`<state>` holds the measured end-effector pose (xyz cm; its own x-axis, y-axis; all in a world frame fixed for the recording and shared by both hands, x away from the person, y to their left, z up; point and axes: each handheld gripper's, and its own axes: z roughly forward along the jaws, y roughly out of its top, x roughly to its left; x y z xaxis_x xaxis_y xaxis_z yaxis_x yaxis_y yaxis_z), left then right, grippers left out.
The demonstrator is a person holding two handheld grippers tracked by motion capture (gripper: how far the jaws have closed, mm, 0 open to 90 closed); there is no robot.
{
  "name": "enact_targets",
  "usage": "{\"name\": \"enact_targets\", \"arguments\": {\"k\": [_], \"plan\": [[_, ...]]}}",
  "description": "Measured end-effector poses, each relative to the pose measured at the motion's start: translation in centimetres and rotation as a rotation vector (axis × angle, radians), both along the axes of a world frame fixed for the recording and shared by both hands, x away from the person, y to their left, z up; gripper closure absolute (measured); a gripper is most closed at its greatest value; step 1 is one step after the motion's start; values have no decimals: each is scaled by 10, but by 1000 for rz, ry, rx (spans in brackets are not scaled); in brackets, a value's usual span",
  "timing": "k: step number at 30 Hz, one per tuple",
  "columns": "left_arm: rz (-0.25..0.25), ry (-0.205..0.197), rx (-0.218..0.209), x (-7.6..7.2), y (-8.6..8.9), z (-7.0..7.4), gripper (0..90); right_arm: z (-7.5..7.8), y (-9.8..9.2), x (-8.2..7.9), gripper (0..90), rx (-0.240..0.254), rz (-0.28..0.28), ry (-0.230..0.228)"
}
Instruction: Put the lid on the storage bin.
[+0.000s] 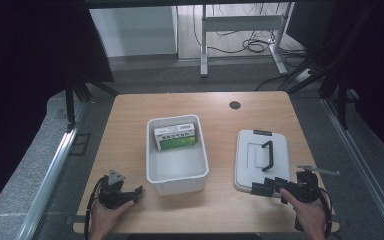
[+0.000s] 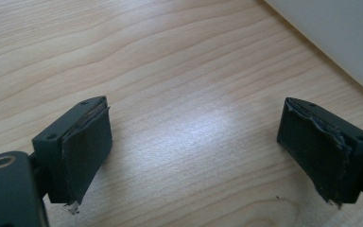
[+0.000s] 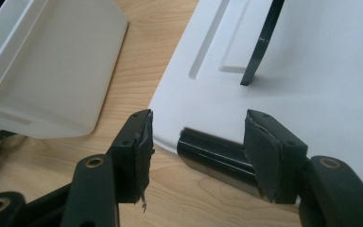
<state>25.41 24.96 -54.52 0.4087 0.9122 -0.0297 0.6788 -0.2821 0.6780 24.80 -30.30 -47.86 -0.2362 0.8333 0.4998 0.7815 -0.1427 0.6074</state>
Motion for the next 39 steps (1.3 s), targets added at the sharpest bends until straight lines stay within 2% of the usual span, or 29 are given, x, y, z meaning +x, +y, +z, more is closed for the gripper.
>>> {"name": "enact_targets", "arguments": {"k": [5,10,24,29,35,39], "plan": [[-1,-3,-2,-4,0,0,116,-3,3,1,435,-11,11,25],[-4,-3,-3,-10,0,0,125,0,4,-2,435,-5,12,26],[3,-2,-1,-8,-1,0,120,1,4,0,435,-5,8,32],[2,-2,-2,-7,-1,0,120,3,10,2,435,1,27,39],[-6,-2,-2,-6,-1,0,120,14,16,0,435,-2,30,28],[-6,-2,-2,-6,-1,0,120,16,16,0,435,-10,25,42]]}}
